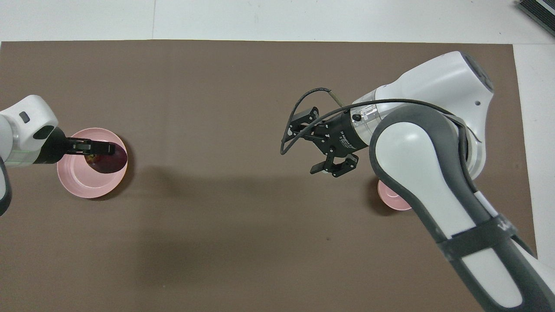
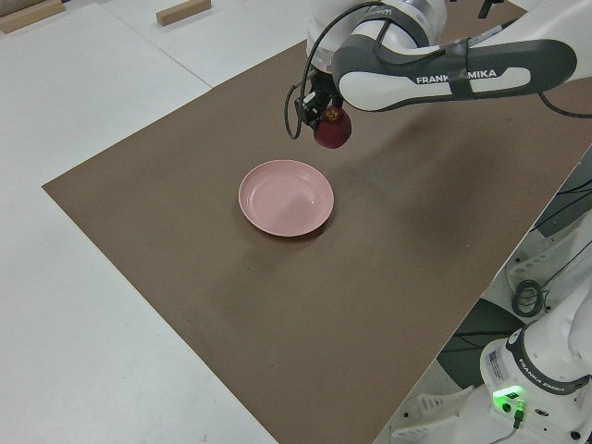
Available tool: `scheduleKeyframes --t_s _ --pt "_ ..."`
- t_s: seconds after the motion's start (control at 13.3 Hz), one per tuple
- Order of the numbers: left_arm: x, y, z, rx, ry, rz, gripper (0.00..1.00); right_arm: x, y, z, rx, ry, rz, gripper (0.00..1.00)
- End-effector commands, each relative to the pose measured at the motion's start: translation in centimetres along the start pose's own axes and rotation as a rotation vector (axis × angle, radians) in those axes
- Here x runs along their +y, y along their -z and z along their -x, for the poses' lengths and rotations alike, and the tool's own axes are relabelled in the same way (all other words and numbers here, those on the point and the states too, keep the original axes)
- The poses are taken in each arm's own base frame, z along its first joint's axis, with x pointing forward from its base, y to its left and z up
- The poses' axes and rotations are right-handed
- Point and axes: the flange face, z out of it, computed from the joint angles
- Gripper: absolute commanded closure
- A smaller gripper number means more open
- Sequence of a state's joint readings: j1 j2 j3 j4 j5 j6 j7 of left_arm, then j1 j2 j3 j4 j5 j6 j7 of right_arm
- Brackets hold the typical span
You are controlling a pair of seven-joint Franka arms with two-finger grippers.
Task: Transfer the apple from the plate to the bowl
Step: 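Lift the apple with the left gripper while the right gripper reaches toward it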
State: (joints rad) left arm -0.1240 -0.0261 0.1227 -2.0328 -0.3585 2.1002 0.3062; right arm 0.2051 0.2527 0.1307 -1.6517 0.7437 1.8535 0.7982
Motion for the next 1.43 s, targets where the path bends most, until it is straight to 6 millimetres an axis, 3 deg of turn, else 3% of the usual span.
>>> scheduleKeyframes --t_s 0.0,0.22,0.45,0.67,0.9,1.35 --pt "4.6 -0.4 -0.4 0.006 0.058 0.138 1.0 -1.4 -2.4 1.0 -0.032 -0.135 -0.074 0.0" --pt "10.0 -1.4 -0.2 0.002 0.129 0.26 1.0 -3.6 -7.0 3.7 -0.049 -0.21 -0.133 0.0" --pt "14.8 -1.7 -0.9 0.091 0.218 0.346 1.0 -4.3 -10.7 4.3 -0.025 -0.219 -0.143 0.0" --pt "17.2 -2.1 -1.1 0.13 0.255 0.348 1.0 -4.6 -12.6 4.2 -0.053 -0.274 -0.171 0.0" --pt "17.3 -2.1 -1.1 0.131 0.254 0.347 1.0 -4.7 -13.8 4.1 -0.058 -0.347 -0.19 0.0" --pt "17.3 -2.3 -0.7 0.108 0.255 0.341 1.0 -4.7 -11.4 1.9 -0.059 -0.385 -0.236 0.0"
